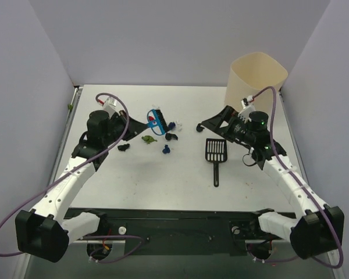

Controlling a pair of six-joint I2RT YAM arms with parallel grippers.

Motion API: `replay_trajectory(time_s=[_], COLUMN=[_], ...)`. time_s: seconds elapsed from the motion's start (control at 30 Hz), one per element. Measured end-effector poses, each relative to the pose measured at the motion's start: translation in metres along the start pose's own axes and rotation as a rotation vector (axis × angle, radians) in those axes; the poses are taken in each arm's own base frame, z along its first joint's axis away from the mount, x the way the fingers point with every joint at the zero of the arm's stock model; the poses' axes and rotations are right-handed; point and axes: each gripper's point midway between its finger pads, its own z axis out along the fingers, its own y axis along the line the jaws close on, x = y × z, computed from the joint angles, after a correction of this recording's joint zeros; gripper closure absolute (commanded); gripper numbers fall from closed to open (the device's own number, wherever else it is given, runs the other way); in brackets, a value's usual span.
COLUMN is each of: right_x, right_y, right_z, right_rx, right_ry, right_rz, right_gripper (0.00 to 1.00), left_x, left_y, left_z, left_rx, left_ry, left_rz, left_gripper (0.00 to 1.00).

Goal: Sweep away the paper scraps from the table

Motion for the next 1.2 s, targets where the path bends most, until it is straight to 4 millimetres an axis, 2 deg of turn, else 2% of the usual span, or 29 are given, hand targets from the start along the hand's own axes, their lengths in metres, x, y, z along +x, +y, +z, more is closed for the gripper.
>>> replay_trajectory(time_s=[0.1, 0.2, 0.3, 0.4, 0.57, 0.73, 0.87, 1.03, 1.2], right_x=[0.006, 0.021, 0.05, 0.079, 0.099, 0.112, 0.12, 0.135, 0.143], right_y=[-0.018, -0.047, -0.077, -0.097, -0.126, -0.152, -0.163, -0.178, -0.182], right_z=[-0.025, -0.047, -0.063, -0.078, -0.102, -0.121, -0.122, -0.109, -0.095], right_rx=[0.136, 0.315, 0.505, 0.639, 0.831, 0.943, 0.983, 0.984, 0.958], right_ry=[-0.014, 0.011, 0.093, 0.189, 0.254, 0.275, 0.286, 0.292, 0.268], right_rz=[-0.089, -0.179, -0.283, -0.376, -0.477, -0.488, -0.474, -0.46, -0.448], right_gripper=[0.07, 0.08, 0.11, 0.13, 0.14, 0.2, 0.27, 0.3, 0.35], left_x=[-0.001, 0.002, 0.0, -0.005, -0.007, -0.005, -0.002, 0.01, 0.018], left_y=[0.037, 0.065, 0.073, 0.075, 0.088, 0.092, 0.095, 0.099, 0.091], left_z=[-0.004, -0.012, -0.016, -0.018, -0.027, -0.03, -0.031, -0.04, -0.041], left_rx=[-0.172, -0.339, -0.451, -0.512, -0.579, -0.583, -0.572, -0.546, -0.465], left_ry=[-0.032, -0.017, 0.018, 0.039, 0.073, 0.113, 0.129, 0.132, 0.124], left_rz=[0.069, 0.163, 0.286, 0.392, 0.495, 0.57, 0.599, 0.605, 0.603], left_gripper=[1.0, 1.0, 1.0, 1.0, 1.0, 1.0, 1.0, 1.0, 1.0])
